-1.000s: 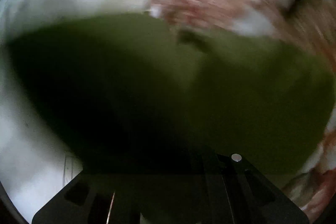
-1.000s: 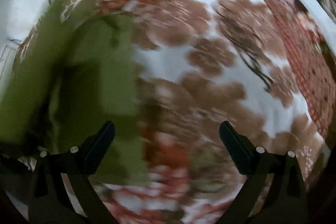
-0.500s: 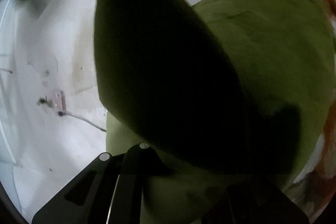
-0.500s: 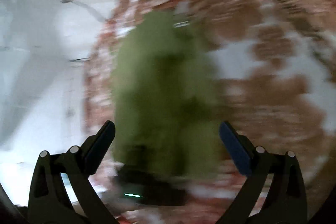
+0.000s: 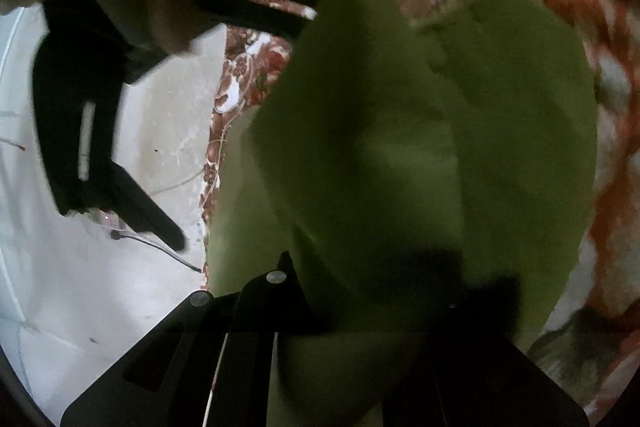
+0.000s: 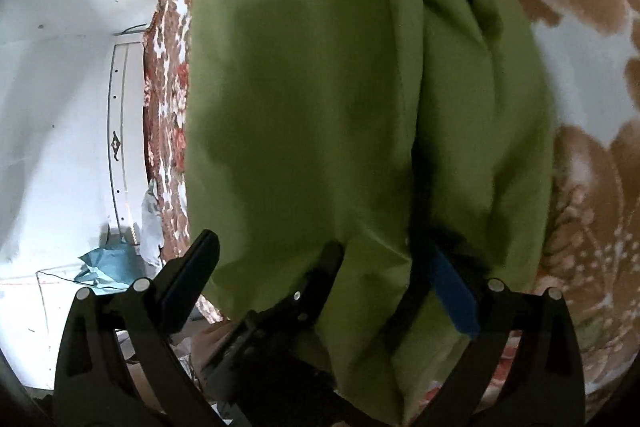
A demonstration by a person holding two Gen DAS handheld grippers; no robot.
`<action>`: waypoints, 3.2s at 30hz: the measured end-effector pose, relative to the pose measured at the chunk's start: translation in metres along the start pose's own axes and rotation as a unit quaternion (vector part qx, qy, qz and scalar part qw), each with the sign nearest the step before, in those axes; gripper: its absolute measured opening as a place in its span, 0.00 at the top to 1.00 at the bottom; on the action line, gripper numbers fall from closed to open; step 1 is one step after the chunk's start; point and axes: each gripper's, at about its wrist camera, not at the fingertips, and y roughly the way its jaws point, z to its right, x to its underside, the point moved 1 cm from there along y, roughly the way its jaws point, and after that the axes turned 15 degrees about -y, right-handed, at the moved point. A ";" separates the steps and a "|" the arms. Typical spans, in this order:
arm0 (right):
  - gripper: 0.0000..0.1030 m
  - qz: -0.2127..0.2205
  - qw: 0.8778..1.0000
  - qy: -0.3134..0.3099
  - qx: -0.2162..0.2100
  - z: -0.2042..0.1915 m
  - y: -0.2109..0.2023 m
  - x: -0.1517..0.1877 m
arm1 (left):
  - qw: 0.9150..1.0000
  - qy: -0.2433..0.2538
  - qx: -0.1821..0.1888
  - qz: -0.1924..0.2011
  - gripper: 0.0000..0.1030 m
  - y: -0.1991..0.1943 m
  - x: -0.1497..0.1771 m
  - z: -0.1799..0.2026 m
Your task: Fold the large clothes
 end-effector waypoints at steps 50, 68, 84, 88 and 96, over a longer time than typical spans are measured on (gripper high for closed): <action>0.08 0.025 0.954 -0.050 0.295 -0.006 -0.089 0.086 | 0.994 -0.096 0.051 0.007 0.05 -0.123 0.144 -0.134; 0.05 0.096 0.873 -0.096 0.469 0.018 0.001 0.047 | 0.918 -0.361 0.126 -0.101 0.06 0.018 0.137 -0.122; 0.05 0.203 0.894 -0.091 0.389 -0.050 -0.061 -0.022 | 0.845 -0.487 0.217 -0.040 0.05 0.024 0.129 -0.255; 0.05 0.203 0.899 -0.062 0.384 -0.047 -0.028 -0.088 | 0.799 -0.553 0.227 -0.054 0.05 0.102 0.097 -0.281; 0.05 0.143 0.860 -0.094 0.481 0.005 0.007 -0.110 | 0.723 -0.591 0.292 -0.207 0.04 0.235 0.128 -0.250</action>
